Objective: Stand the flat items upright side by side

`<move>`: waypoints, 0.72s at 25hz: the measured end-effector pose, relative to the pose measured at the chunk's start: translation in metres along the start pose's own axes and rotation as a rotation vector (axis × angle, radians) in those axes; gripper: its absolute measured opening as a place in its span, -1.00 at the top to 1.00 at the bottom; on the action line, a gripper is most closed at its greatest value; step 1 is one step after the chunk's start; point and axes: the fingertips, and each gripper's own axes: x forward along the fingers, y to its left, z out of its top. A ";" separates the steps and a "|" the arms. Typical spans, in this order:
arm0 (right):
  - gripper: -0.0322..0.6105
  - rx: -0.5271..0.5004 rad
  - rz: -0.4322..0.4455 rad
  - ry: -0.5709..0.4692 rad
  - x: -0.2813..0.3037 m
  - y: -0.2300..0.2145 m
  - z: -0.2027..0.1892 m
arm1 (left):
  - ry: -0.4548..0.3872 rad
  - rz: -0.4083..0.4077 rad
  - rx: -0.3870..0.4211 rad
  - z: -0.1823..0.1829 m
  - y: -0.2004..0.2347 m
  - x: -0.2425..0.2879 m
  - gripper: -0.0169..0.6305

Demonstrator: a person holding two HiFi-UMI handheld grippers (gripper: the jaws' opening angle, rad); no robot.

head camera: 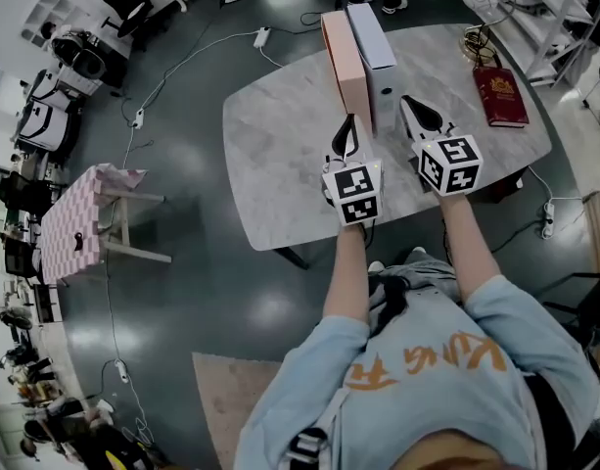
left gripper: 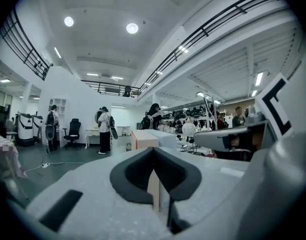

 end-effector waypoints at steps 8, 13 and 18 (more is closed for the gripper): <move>0.90 -0.036 -0.051 -0.004 -0.001 0.008 -0.003 | -0.020 -0.037 -0.001 -0.004 0.009 0.000 0.91; 0.90 -0.056 -0.068 -0.008 -0.001 0.011 0.000 | -0.029 -0.048 -0.010 -0.003 0.014 0.001 0.91; 0.90 -0.066 -0.079 -0.012 0.000 0.010 0.003 | -0.035 -0.052 -0.006 -0.002 0.019 0.003 0.91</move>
